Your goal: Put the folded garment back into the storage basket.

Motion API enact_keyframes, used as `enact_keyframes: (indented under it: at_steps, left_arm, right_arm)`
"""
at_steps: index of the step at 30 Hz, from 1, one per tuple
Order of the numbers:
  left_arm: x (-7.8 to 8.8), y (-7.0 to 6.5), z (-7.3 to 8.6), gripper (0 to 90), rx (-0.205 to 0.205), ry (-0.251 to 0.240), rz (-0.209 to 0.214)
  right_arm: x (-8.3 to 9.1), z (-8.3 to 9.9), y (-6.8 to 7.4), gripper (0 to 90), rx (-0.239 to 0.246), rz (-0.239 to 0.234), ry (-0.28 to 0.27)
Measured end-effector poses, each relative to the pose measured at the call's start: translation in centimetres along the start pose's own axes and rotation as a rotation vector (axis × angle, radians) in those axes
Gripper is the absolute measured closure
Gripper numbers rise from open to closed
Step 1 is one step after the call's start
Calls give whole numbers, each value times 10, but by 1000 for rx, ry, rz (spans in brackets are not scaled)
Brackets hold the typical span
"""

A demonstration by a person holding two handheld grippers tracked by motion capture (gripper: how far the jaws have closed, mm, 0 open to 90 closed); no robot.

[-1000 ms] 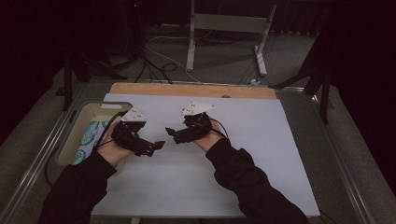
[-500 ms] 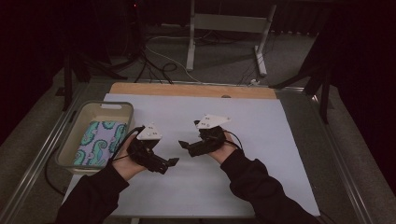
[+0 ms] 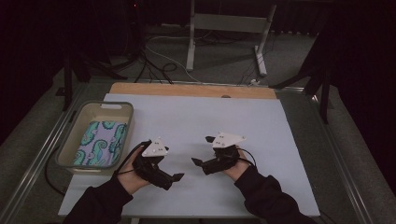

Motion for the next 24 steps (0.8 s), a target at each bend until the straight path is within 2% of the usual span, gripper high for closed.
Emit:
enact_keyframes:
  at_steps: [2, 5, 11, 14, 18, 21, 24]
  left_arm:
    - [-3, -2, 5, 0, -6, 0, 8]
    - [-7, -5, 14, 0, -12, 5, 18]
    - [-11, -8, 29, 0, -33, 15, 25]
    - [-11, -9, 36, 0, -47, -4, 25]
    - [-12, -9, 45, 0, -80, -11, 24]
    - [-13, -9, 54, 0, -76, 3, 29]
    - [-14, -8, 63, 0, -74, 20, 32]
  right_arm:
    - [4, 10, 2, 91, -23, -13, -16]
    - [10, 21, 5, 91, -16, -32, -20]
    - [24, 43, 9, 92, -1, -36, -14]
    - [33, 56, 10, 91, -12, -32, -17]
    - [45, 69, 5, 92, -32, -28, -19]
    - [57, 79, -1, 92, -17, -11, -18]
    - [71, 92, -9, 92, -42, -16, -34]
Point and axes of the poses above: each handheld gripper's, and its own axes: x roughly backward along the jaws, z roughly out of its underside, y roughly to its left, the point moved 3 cm from there along -x, roughly forward along the jaws, and after that the axes turned 1 degree about -x, right-handed, at the moved point
